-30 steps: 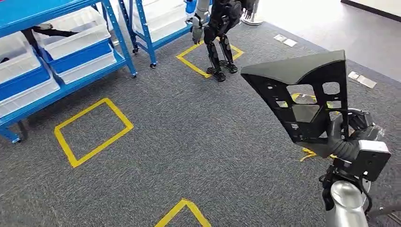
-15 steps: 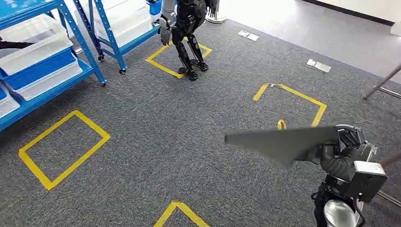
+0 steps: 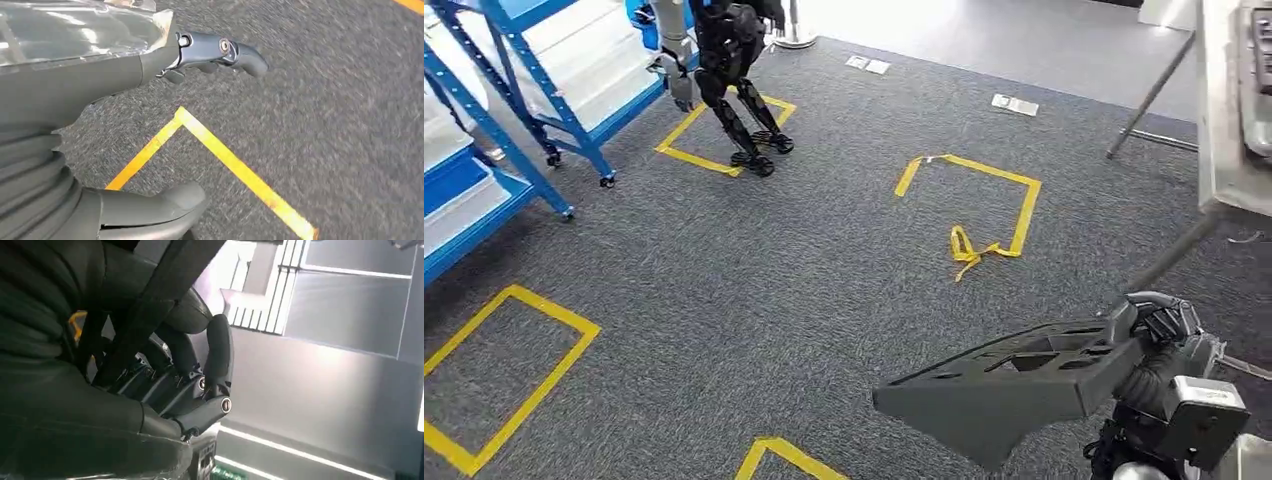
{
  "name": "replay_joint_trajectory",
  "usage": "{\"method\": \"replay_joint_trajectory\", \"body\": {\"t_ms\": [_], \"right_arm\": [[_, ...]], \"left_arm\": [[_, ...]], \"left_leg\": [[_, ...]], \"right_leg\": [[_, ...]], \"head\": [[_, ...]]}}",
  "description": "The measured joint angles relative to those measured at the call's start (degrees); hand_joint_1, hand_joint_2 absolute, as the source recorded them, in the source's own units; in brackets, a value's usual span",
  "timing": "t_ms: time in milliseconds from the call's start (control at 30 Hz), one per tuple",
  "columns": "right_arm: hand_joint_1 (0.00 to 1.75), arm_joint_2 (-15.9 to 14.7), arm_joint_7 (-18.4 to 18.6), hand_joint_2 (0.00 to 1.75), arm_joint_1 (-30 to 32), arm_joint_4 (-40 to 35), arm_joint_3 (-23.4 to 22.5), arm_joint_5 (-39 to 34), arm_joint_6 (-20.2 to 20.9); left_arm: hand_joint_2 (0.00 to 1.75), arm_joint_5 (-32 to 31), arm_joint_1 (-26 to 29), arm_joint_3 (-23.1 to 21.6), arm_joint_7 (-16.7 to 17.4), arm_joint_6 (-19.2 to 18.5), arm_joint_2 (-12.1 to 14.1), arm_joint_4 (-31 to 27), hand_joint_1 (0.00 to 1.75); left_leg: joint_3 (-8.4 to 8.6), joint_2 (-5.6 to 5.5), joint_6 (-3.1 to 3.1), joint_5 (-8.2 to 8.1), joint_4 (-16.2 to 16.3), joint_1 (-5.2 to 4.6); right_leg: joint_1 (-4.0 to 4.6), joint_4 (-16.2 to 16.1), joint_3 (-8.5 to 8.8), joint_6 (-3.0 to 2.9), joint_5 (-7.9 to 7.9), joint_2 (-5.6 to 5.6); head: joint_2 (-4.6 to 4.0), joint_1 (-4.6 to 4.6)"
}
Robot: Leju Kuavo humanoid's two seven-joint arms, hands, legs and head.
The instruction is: Take the parts from the cabinet and place them on the table.
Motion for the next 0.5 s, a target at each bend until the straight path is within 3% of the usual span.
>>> {"method": "replay_joint_trajectory", "body": {"t_ms": [33, 67, 133, 167, 200, 267, 300, 333, 367, 400, 467, 500], "right_arm": [[1.75, 0.1, 0.0, 1.75, 0.6, -0.3, -0.2, 0.0, 0.0], [1.75, 0.2, 0.0, 1.75, 1.1, -0.5, -0.3, 0.0, 0.0], [1.75, 0.4, 0.0, 1.75, 1.6, -1.1, -0.7, 0.0, 0.0], [1.75, 0.5, 0.0, 1.75, 1.8, -1.3, -0.8, 0.0, 0.0], [1.75, 0.5, 0.0, 1.75, 1.7, -1.5, -0.8, 0.0, 0.0], [1.75, 0.5, 0.0, 1.75, 2.1, -2.0, -1.0, 0.0, 0.0], [1.75, 0.7, 0.0, 1.75, 2.7, -2.3, -1.3, 0.0, -0.1], [1.75, 0.7, 0.0, 1.75, 3.2, -2.8, -1.5, 0.0, -0.1], [1.75, 0.8, 0.0, 1.75, 3.9, -3.2, -1.9, 0.0, -0.1], [1.75, 0.8, 0.0, 1.75, 4.1, -3.7, -2.3, 0.0, -0.1], [1.75, 0.8, 0.0, 1.75, 4.5, -4.3, -2.8, -0.1, -0.1], [1.75, 0.8, 0.0, 1.75, 5.1, -4.6, -3.2, -0.4, 0.2]], "left_arm": [[1.75, -0.1, 0.0, -0.2, 0.0, 0.0, -0.1, 0.0, 0.00], [1.75, -0.2, 0.0, -0.3, 0.0, 0.0, -0.1, 0.0, 0.00], [1.75, -0.3, -0.3, -0.5, 0.0, 0.0, -0.2, 0.0, 0.00], [1.75, -0.3, -0.3, -0.5, 0.0, 0.0, -0.2, 0.0, 0.00], [1.75, -0.3, -0.4, -0.5, 0.0, 0.0, -0.2, 0.0, 0.00], [1.75, -0.5, -0.5, -0.9, -0.1, 0.0, -0.2, -0.1, 0.00], [1.75, -0.7, -0.6, -1.0, -0.1, 0.0, -0.3, -0.1, 0.00], [1.75, -1.0, -0.6, -1.3, -0.2, 0.0, -0.5, -0.1, 0.00], [1.75, -1.1, -0.6, -1.5, -0.4, -0.1, -0.6, -0.2, 0.00], [1.75, -1.2, -0.5, -1.5, -0.7, -0.1, -0.7, -0.2, 0.00], [1.75, -1.2, 0.2, -1.5, -1.0, -0.1, -1.0, -0.2, 0.00], [1.75, -1.1, 0.5, -1.5, -1.0, -0.2, -1.3, -0.2, 0.00]], "left_leg": [[-0.52, -0.03, 0.08, 0.65, 0.6, 0.01], [0.20, -0.05, 0.22, 2.56, -1.4, 0.03], [5.06, -1.12, 0.59, 8.42, -11.7, 0.19], [6.92, -4.02, 0.76, 9.92, -15.8, 0.43], [7.31, -6.06, 0.66, 9.34, -17.2, 0.51], [7.17, -4.49, 0.88, 9.49, -17.0, -0.09], [7.23, -3.87, 1.25, 9.68, -17.1, -0.45], [7.43, -3.06, 2.02, 10.25, -17.9, -0.15], [7.59, -2.34, 2.36, 10.58, -18.3, -0.13], [7.53, -1.69, 2.67, 10.64, -18.4, -0.16], [7.50, 0.13, 2.82, 10.62, -18.4, -0.35], [7.44, 1.08, 2.95, 10.52, -18.3, -0.41]], "right_leg": [[0.06, 0.0, 0.05, 0.00, 0.00, 0.89], [0.06, 0.1, 0.10, 0.02, 0.01, 1.73], [-0.04, 0.1, 0.44, 0.11, 0.03, 3.50], [-0.12, 0.1, 0.41, 0.19, 0.06, 4.12], [0.56, 0.5, 0.03, 0.55, 0.14, 4.70], [0.09, 0.1, -0.52, 1.43, 0.61, 5.91], [-0.31, -0.3, -0.65, 1.96, 0.95, 6.67], [0.14, -0.2, -1.28, 2.28, 1.03, 6.73], [-0.10, 1.1, -1.72, 2.09, 0.47, 3.21], [0.31, 4.0, -3.23, 1.72, -1.11, 0.78], [0.28, 12.5, -7.42, 1.24, -4.61, -0.21], [0.25, 16.2, -9.22, 1.32, -5.78, -0.34]], "head": [[0.00, 0.00], [0.00, -0.02], [0.00, -0.02], [0.00, -0.04], [0.00, 0.04], [0.00, 0.02], [0.00, -0.04], [0.00, 0.04], [0.00, 0.02], [0.00, 0.31], [0.00, 0.46], [0.00, 0.46]]}}
